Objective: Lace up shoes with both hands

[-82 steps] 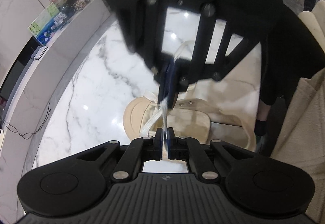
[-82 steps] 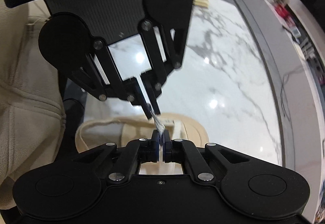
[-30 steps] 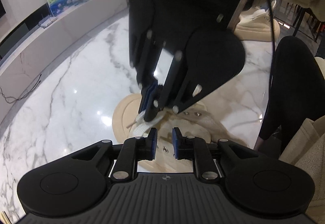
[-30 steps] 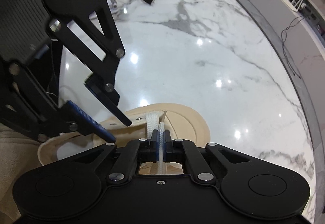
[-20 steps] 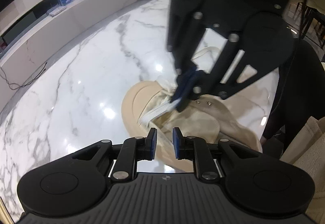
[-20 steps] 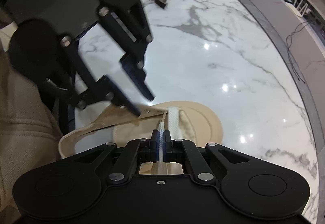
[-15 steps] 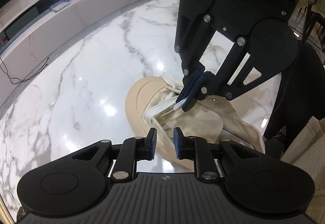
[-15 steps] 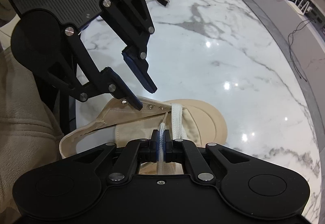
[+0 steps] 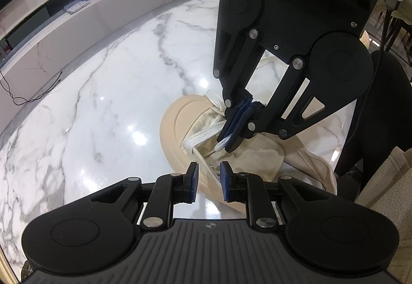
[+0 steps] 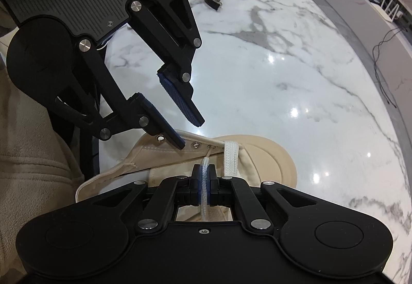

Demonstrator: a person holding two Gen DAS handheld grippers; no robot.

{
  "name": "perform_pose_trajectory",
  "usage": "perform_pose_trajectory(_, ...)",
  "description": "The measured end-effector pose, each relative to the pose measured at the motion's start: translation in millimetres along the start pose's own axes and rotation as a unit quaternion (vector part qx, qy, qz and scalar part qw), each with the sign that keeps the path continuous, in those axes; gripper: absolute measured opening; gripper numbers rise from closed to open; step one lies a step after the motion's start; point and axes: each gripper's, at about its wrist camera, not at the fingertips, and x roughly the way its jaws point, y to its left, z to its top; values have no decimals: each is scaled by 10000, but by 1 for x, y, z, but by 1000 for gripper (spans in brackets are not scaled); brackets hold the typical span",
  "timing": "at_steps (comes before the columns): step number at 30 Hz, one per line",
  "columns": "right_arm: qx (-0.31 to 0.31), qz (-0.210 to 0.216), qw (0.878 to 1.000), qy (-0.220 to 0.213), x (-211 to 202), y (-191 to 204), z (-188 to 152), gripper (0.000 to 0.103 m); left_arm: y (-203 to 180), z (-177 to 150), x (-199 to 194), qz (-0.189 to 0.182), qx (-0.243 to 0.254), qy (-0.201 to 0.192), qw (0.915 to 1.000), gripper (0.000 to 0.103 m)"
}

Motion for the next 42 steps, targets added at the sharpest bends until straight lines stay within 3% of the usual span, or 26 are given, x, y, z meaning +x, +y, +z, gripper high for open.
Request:
perform_pose_trajectory(8, 53, -9, 10000, 3, 7, -6, 3, 2, 1, 2, -8, -112, 123, -70, 9998, 18)
perform_pose_trajectory(13, 55, -11, 10000, 16, 11, -8, 4, 2, 6, 3, -9, 103, 625, 84, 9980, 18)
perform_pose_trajectory(17, 64, 9, 10000, 6, 13, -8, 5, 2, 5, 1, 6, 63, 1064, 132, 9942, 18)
perform_pose_trajectory(28, 158, 17, 9999, -7, 16, -13, 5, 2, -14, -1, 42, 253, 2401, 234, 9701, 18)
perform_pose_trajectory(31, 190, 21, 9998, -32, 17, -15, 5, 2, -12, 0, 44, 208, 2429, 272, 9695, 17)
perform_pose_trajectory(35, 216, 34, 9997, -54, 17, -14, 4, 2, -10, 3, 47, 103, 2358, 344, 9711, 4)
perform_pose_trajectory(42, 337, -15, 9993, -129, 12, -13, -1, 2, -10, 6, 50, 153, 2010, 395, 9787, 2)
